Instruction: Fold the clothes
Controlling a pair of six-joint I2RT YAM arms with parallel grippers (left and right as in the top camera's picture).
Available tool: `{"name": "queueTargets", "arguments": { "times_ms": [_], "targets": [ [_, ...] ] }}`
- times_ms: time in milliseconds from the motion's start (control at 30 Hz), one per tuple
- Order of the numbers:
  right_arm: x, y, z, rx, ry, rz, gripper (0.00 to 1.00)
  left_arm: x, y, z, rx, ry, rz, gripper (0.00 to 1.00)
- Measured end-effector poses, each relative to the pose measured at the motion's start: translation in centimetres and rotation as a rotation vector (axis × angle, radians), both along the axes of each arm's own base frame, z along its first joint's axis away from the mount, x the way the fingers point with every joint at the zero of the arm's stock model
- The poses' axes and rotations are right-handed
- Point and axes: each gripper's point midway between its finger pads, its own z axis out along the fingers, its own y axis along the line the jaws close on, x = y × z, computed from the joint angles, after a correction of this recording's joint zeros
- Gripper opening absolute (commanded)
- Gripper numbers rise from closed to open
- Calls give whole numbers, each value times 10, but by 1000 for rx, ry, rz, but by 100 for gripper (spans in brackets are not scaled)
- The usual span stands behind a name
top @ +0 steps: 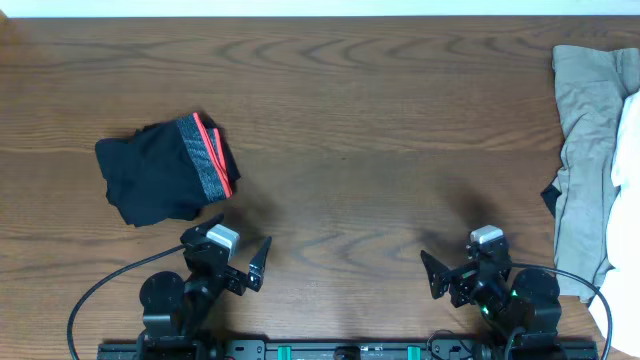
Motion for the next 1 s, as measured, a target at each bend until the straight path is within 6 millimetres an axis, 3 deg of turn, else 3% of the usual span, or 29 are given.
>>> {"name": "queueTargets", "arguments": {
  "times_ms": [1000],
  "targets": [
    [0, 0, 0, 0, 0, 0, 99, 1, 0, 2, 0, -11, 0, 98]
  ]
}}
